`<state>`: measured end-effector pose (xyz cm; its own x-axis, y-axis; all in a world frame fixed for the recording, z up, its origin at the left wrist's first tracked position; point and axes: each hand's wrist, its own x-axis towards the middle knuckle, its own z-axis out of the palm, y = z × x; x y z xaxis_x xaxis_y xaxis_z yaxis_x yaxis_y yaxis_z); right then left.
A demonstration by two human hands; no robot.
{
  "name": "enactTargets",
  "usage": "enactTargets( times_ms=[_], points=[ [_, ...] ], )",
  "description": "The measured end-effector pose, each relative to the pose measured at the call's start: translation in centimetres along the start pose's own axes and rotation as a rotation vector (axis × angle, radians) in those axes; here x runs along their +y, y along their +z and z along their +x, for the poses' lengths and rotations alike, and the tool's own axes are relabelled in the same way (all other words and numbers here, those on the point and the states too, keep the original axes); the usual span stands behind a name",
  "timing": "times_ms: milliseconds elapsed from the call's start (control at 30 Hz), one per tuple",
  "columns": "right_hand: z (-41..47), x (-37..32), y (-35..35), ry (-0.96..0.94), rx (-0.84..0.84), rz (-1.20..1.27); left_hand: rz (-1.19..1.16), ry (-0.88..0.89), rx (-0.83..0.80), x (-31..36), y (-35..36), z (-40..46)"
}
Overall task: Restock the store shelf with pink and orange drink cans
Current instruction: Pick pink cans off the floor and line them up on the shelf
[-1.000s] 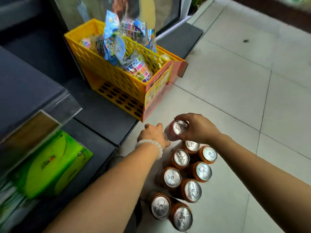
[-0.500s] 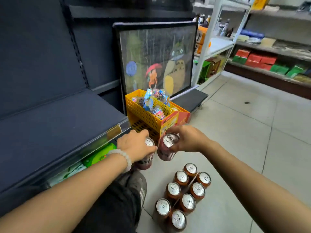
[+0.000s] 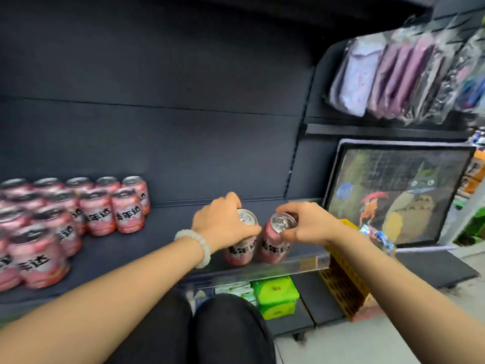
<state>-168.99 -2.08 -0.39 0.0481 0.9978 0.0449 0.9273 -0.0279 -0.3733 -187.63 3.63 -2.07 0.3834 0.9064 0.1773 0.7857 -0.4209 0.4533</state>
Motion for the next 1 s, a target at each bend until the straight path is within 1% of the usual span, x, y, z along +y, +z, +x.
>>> enactTargets(
  times_ms=[133,300,467,600,700,900,1000],
  points=[
    [5.0,-5.0,2.2,-0.119,-0.062,0.004,0.039,-0.137,0.063,-5.9,-3.9,0.1],
    [10.2,-10.7,6.3,-0.215,-0.105,0.138,0.129,-0.242,0.125,-12.9,-7.0,0.7],
    [14.4,-16.2,10.1,-0.284,-0.126,0.211,0.137,-0.345,0.119,-19.4,-8.9,2.0],
    [17.2,-19.5,12.8,-0.293,-0.148,0.187,0.137,-0.411,0.131,-23.6,-9.7,2.8],
    [18.6,-21.1,14.6,-0.270,-0.165,0.156,0.135,-0.423,0.144,-26.3,-9.8,3.2],
    [19.5,-22.2,17.5,-0.212,-0.143,0.184,-0.036,-0.452,0.064,-29.2,-9.3,4.2],
    [19.5,-22.1,18.2,-0.196,-0.134,0.219,-0.029,-0.448,0.033,-29.9,-9.0,4.3]
  ],
)
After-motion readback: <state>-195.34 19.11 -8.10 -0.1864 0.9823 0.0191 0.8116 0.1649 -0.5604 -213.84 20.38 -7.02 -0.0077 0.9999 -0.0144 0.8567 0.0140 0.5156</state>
